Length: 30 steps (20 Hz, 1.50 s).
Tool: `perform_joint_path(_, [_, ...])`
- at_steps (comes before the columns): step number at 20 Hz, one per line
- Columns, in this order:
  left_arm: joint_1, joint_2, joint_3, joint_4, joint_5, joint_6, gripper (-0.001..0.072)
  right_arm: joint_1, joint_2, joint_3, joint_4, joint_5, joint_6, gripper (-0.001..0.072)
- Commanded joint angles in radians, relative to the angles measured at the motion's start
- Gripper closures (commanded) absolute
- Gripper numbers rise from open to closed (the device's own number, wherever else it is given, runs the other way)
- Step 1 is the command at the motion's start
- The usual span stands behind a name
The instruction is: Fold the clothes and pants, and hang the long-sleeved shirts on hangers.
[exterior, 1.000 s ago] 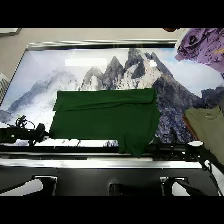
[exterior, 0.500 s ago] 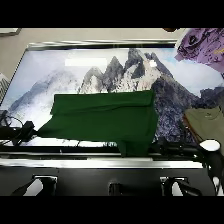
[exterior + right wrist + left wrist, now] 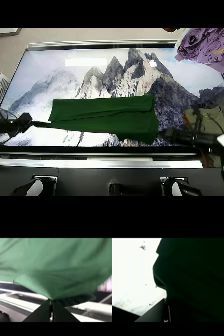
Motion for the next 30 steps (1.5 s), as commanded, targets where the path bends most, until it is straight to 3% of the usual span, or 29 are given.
perform_joint_path(1, [-0.08, -0.134, 0.091, 0.004, 0.158, 0.048, 0.0694, 0.1, -0.267, 0.167, 0.0, -0.128, -0.121, 0.069])
perform_joint_path(5, [-0.12, -0.351, 0.238, 0.011, 0.194, 0.064, 0.0694, 0.198, -0.568, 0.409, -0.096, -0.222, -0.085, 0.069])
perform_joint_path(9, [-0.148, -0.553, 0.402, 0.011, 0.193, 0.081, 0.0693, 0.207, -0.772, 0.637, -0.162, -0.214, -0.024, 0.0689])
perform_joint_path(15, [-0.208, -0.767, 0.579, 0.011, 0.185, 0.082, 0.0693, 0.207, -0.952, 0.778, -0.178, -0.222, -0.024, 0.0689])
perform_joint_path(21, [-0.23, -0.829, 0.611, 0.01, 0.163, 0.079, 0.0684, 0.207, -1.028, 0.802, -0.177, -0.267, -0.024, 0.0687])
perform_joint_path(22, [-0.23, -0.829, 0.613, 0.01, 0.163, 0.079, 0.063, 0.207, -1.029, 0.803, -0.169, -0.263, -0.024, 0.0686])
perform_joint_path(23, [-0.23, -0.829, 0.617, 0.01, 0.162, 0.078, 0.0509, 0.207, -1.028, 0.803, -0.156, -0.257, -0.021, 0.0663])
perform_joint_path(24, [-0.23, -0.827, 0.626, 0.01, 0.159, 0.064, 0.0371, 0.207, -1.028, 0.807, -0.153, -0.246, 0.009, 0.0576])
perform_joint_path(26, [-0.229, -0.821, 0.657, 0.01, 0.135, 0.044, 0.0172, 0.203, -1.027, 0.851, -0.155, -0.183, 0.057, 0.0369])
perform_joint_path(27, [-0.228, -0.818, 0.686, 0.011, 0.109, 0.044, 0.0129, 0.189, -1.024, 0.89, -0.159, -0.145, 0.098, 0.0267])
perform_joint_path(30, [-0.211, -0.8, 0.792, 0.073, -0.004, 0.024, 0.0124, 0.081, -1.016, 0.972, -0.157, -0.047, 0.111, 0.0219])
